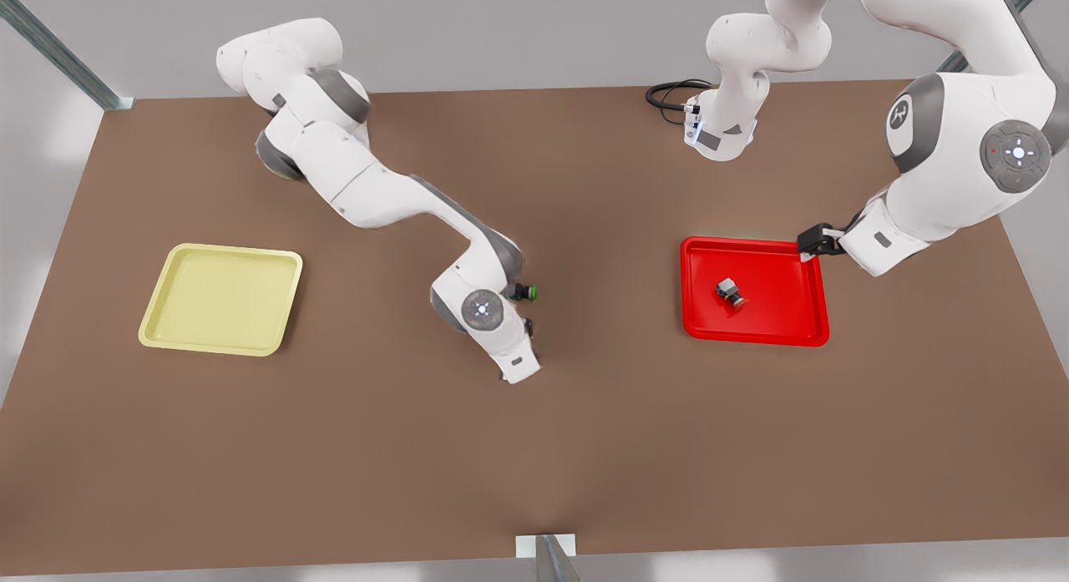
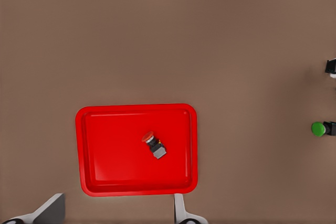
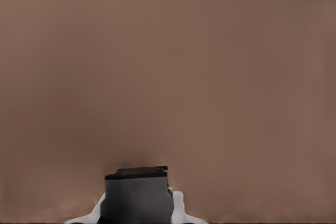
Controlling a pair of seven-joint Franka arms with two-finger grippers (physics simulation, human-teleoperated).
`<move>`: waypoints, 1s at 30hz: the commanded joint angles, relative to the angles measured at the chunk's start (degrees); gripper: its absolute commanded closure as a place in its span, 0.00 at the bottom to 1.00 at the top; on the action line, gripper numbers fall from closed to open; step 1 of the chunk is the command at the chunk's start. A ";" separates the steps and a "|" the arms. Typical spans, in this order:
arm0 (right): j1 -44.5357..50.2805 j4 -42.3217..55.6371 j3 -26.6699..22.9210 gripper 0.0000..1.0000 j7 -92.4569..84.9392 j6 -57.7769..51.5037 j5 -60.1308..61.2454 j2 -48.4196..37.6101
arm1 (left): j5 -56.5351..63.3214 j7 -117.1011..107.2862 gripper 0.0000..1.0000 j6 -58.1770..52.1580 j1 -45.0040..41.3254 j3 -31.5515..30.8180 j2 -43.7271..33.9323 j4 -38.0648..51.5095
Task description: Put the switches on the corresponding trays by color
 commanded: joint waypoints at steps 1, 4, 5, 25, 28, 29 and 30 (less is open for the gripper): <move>-1.34 -0.19 0.61 0.51 0.06 -1.68 -0.48 -1.05 | 0.04 0.00 0.00 -0.01 0.03 0.00 -0.02 0.00; -17.43 -15.65 5.18 0.51 -11.54 -5.21 -0.48 -14.67 | -0.05 0.00 0.00 0.07 0.03 -0.09 -0.02 -0.09; -26.11 -27.93 9.21 0.51 -12.94 -3.37 -0.56 -23.53 | -0.14 0.00 0.00 0.07 0.03 0.00 -0.02 -0.09; -114.03 -61.45 54.84 0.00 -23.41 -6.00 -13.57 -36.56 | -0.31 -0.09 0.00 0.07 0.03 0.09 -0.28 -0.09; -114.12 -61.54 54.84 0.00 -23.41 -6.53 -13.57 -36.56 | -0.31 -0.09 0.00 -0.01 0.03 0.00 -0.19 -0.09; -114.12 -61.54 54.84 0.00 -23.32 -6.53 -13.48 -36.56 | -0.31 -0.09 0.00 0.07 0.03 0.00 -0.11 0.00; -114.12 -61.54 54.84 0.00 -23.32 -6.62 -13.48 -36.56 | -0.31 -0.09 0.00 0.07 0.03 0.00 -0.11 -0.09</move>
